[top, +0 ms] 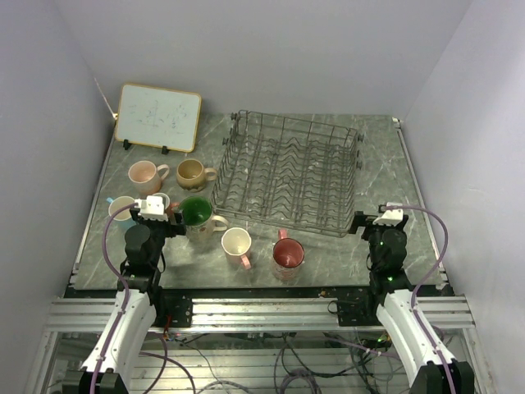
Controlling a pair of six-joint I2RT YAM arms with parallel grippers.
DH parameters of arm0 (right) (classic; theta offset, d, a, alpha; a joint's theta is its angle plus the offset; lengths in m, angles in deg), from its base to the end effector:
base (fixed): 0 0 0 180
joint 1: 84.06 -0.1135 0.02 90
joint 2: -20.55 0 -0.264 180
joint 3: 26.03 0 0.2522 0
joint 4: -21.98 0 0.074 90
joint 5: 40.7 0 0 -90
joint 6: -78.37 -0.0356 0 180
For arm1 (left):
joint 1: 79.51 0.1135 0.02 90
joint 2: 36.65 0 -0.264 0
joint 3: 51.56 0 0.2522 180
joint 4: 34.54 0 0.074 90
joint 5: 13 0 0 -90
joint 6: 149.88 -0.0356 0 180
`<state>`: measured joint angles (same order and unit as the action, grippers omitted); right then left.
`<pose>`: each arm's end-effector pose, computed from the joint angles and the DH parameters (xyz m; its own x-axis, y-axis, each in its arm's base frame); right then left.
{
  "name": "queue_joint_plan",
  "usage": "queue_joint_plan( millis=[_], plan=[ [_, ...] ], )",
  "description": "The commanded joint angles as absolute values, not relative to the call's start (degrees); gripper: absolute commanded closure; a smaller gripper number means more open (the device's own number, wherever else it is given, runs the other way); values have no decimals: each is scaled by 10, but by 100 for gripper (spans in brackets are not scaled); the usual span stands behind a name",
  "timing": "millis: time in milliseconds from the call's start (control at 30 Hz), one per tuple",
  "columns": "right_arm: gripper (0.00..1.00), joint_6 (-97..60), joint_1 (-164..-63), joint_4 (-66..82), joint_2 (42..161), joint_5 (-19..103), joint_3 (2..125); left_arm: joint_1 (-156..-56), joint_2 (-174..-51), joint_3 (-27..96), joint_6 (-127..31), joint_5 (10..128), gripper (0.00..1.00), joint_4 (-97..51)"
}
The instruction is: Unload the cups from the dish rack
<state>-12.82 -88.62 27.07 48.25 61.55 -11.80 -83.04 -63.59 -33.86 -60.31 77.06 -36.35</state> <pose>0.1393 0.0035 0.1616 -0.1425 0.0090 -0.9898 0.1345 0.9909 -0.0104 0.1420 -0.0087 0.1784 -0.1286 0.0155 -0.9916 0.0615 0.9981 0.0076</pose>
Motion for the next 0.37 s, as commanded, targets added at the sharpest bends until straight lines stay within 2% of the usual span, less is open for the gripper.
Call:
queue_joint_plan(
  millis=[0,233,333],
  plan=[
    [0,-121,-889,306,488,572,-158,-825,-636,-344,-609,784,3,-349],
    [0,-126,-889,317,511,578,-155,-825,-636,-344,-609,785,3,-349],
    [0,-123,-888,305,484,579,-158,-825,-636,-344,-609,784,3,-349]
  ],
)
